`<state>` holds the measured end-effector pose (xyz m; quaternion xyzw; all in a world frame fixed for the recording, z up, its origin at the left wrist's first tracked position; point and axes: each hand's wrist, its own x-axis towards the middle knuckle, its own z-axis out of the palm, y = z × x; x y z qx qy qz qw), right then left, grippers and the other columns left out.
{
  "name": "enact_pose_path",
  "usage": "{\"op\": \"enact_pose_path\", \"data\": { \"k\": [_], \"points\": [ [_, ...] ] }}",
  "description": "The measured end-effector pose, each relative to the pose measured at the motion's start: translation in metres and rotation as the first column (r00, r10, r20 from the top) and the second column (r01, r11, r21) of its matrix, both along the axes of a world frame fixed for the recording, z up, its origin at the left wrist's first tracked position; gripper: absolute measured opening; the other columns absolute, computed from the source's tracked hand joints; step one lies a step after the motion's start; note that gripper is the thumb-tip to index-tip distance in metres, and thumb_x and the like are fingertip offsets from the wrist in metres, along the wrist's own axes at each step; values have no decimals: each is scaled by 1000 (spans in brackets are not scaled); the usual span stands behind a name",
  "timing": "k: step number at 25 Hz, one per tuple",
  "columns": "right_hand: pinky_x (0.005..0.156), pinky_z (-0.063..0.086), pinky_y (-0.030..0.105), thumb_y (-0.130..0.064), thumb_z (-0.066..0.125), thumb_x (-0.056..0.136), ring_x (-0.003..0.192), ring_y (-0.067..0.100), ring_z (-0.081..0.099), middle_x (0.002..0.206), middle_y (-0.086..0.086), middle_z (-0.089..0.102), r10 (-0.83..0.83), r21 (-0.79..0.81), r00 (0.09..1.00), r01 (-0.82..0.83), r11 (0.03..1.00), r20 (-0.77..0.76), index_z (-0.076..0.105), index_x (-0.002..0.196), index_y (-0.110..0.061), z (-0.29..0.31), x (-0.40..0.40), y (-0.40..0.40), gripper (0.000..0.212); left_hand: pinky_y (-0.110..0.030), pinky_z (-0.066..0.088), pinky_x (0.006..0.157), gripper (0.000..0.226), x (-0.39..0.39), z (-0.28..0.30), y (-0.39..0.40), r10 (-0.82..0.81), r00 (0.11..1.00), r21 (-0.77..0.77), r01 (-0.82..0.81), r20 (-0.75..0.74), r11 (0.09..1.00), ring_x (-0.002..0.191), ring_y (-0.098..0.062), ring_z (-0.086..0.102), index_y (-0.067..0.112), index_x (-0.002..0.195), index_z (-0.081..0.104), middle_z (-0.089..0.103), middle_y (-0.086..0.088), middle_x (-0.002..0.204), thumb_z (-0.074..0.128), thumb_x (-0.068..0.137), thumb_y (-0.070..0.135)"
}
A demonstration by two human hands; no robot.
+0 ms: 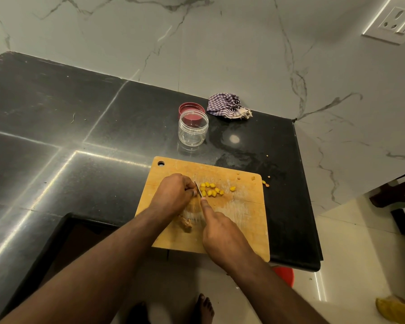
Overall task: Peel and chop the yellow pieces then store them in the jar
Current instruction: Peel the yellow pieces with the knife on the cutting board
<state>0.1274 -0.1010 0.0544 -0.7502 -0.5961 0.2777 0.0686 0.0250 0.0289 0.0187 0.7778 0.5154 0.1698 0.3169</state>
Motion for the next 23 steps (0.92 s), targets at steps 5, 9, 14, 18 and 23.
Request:
{"op": "enact_pose_path", "data": {
  "k": [5,9,14,18,23],
  "points": [
    [76,45,32,-19,34,101,91,17,52,112,3,53,-25,19,999,25,999,-29,-2,156,-32,-6,-3,-20,68,-20,44,70,17,0,1,0,21,1000,-27,-21,-7,999,83,-5,57,16,105,77,74,2,102,67,91,18],
    [85,49,36,-24,33,102,98,17,54,117,3,55,-60,41,996,63,997,-63,1,157,-32,-11,-1,-24,64,-19,38,57,13,-1,3,5,-22,999,-59,19,-50,998,80,-7,56,19,101,74,71,3,98,70,90,22],
    [83,50,35,-27,35,103,94,14,55,111,-2,57,-119,95,989,127,987,-87,11,155,-35,-12,0,-20,58,-18,38,60,17,-4,0,0,-40,999,-3,39,-27,999,85,-9,56,23,105,74,63,6,95,70,89,23],
    [81,48,32,-26,36,103,93,12,54,111,-3,56,-115,108,987,127,986,-112,13,155,-35,-8,2,-21,57,-16,36,57,12,-4,0,0,-32,999,-3,32,-41,999,80,-7,54,21,97,74,62,7,93,73,88,28],
    [80,47,31,-24,35,102,93,14,54,112,-1,56,-84,124,994,92,988,-65,10,156,-33,-4,-1,-19,60,-16,38,57,12,-3,-1,2,-28,999,-10,28,-33,1000,78,-5,54,21,98,76,64,8,91,72,88,27]
  ]
}}
